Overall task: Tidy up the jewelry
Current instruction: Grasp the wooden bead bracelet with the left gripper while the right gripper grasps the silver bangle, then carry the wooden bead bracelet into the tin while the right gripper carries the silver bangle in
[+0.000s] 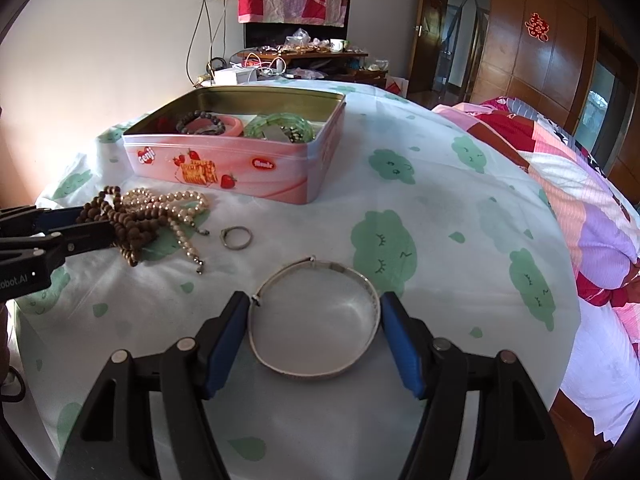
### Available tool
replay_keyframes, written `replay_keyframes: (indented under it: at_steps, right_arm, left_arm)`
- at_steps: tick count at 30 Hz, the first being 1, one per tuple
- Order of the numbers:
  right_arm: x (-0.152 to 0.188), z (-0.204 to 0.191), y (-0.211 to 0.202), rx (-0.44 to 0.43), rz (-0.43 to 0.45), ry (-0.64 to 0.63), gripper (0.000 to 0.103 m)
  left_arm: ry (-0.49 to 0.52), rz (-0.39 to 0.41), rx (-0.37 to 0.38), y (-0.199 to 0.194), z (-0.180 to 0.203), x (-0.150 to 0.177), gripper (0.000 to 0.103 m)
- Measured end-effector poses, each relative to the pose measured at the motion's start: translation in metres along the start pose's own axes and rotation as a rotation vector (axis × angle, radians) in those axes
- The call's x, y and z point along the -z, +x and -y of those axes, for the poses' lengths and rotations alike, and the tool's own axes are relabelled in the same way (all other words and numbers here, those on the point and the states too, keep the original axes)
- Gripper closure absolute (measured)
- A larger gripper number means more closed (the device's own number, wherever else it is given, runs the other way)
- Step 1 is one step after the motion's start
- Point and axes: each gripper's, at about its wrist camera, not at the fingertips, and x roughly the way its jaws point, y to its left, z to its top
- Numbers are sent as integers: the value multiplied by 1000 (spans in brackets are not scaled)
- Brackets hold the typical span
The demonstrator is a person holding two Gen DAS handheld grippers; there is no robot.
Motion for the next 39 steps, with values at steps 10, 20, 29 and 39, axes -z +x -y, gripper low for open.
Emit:
replay_keyframes:
  at_steps: [10, 20, 29, 39]
  right_arm:
    - [-1, 0, -2, -6, 10, 0, 34]
    - [-7, -2, -15, -12, 62, -4, 34]
    - [-18, -3, -26, -21, 113, -10, 34]
    - [-50, -2, -33, -18, 174, -36, 34]
  left_arm:
    - [14, 47, -4, -21, -2, -8, 89]
    - [16, 127, -28, -41, -2, -20, 89]
    - [11, 165, -43, -47, -9, -34, 89]
    - [46, 187, -55, -43, -7, -57, 89]
